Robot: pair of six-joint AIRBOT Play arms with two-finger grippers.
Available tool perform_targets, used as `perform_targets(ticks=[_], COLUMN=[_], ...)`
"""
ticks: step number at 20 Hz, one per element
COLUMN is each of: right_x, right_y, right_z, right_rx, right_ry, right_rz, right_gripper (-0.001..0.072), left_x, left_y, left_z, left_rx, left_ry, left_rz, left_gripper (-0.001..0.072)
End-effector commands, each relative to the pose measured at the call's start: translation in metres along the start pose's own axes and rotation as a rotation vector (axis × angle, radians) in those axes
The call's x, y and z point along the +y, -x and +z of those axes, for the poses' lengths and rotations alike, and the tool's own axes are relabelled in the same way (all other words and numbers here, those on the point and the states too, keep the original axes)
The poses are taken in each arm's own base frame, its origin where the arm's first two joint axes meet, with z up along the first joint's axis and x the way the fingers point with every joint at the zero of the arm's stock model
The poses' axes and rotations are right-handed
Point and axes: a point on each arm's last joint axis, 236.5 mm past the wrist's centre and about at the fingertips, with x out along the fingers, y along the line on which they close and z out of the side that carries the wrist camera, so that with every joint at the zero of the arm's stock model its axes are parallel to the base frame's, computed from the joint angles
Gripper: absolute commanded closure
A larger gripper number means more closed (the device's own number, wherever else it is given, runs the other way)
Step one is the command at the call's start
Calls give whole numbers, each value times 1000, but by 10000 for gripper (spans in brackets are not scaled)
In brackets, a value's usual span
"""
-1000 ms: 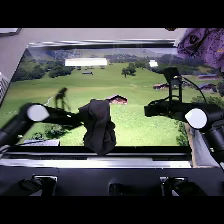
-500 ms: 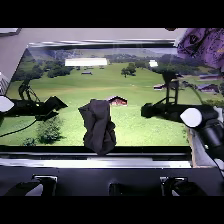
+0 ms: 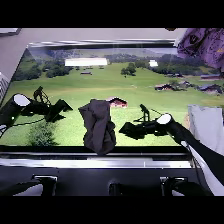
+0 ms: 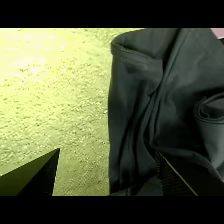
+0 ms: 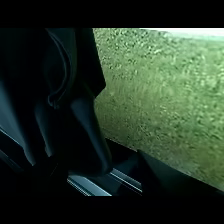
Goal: Fold the clothes and pants, and hang the long-sleeved shirts on hangers.
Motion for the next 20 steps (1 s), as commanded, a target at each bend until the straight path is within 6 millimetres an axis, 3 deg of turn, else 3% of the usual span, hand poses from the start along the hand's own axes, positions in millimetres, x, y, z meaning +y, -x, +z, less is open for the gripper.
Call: perform_targets(ticks=[1,3,5,7,11,17,20], right_x=[2,2,4,3,14,33,39], right_y=[-27,-48,-60,-62,-51,-33,-29], right_z=[-10,-29,-31,-23,-8,-5,-7], right_rx=[57,103,78,38,-39,-81,-82], right_ry=[-58,-19,10,-1,9,46,58], right_rz=[63,32,4,-6,0,26,38], right_gripper=[230,239,547,675,680,681,680], left_x=[2,-4,-5,-3,-16,-15,-18], left_y=[-8,-8,-9,-13,-34,-82,-101], left_z=[9,11,11,10,14,28,28], left_rx=[-20,-31,-27,-16,5,17,37], left_ry=[16,30,39,44,21,106,121], left_rz=[-4,-28,-38,-32,-124,-222,-256], left_gripper=[31,30,30,31,30,46,280])
